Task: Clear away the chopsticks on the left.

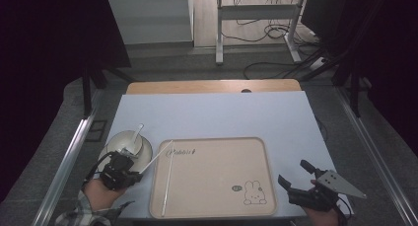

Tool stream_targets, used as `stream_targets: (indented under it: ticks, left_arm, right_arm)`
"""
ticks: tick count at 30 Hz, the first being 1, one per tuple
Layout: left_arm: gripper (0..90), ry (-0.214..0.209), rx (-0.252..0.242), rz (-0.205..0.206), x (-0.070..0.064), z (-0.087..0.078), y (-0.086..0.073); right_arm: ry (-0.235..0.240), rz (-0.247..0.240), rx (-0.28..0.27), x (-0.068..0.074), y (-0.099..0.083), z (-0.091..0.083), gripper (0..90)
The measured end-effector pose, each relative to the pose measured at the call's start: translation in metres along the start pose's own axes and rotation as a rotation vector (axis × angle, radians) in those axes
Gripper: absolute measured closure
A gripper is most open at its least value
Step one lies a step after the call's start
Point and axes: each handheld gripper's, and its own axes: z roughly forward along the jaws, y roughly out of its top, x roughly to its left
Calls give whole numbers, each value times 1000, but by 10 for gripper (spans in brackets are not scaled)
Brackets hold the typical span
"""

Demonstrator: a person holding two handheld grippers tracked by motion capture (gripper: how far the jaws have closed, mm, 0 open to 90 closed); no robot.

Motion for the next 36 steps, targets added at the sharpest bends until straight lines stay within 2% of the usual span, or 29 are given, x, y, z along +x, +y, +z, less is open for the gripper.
stream_targets:
  ticks: [7, 10, 12, 16, 25, 29, 36]
  left_arm:
    - [848, 4, -32, -40, -10, 4, 0]
    - [847, 2, -41, -45, -12, 4, 0]
    - [848, 1, -45, -65, -13, 4, 0]
    - [848, -4, -23, -80, -18, 6, 0]
    - [848, 2, -50, -143, -24, 8, 1]
    - [848, 6, -46, -156, -31, 10, 4]
    - [848, 0, -54, -204, -35, 15, 6]
  right_arm:
    - [4, 0, 9, 0, -1, 1, 43]
    - [3, 2, 11, 0, -1, 1, 42]
    - [-1, -1, 15, 0, -1, 1, 41]
    - [-14, -1, 32, 0, -2, 3, 30]
    - [-33, 3, 37, -1, -3, 3, 18]
    - [-35, -1, 35, 0, -2, 3, 12]
    - [-42, -7, 56, 2, -3, 5, 0]
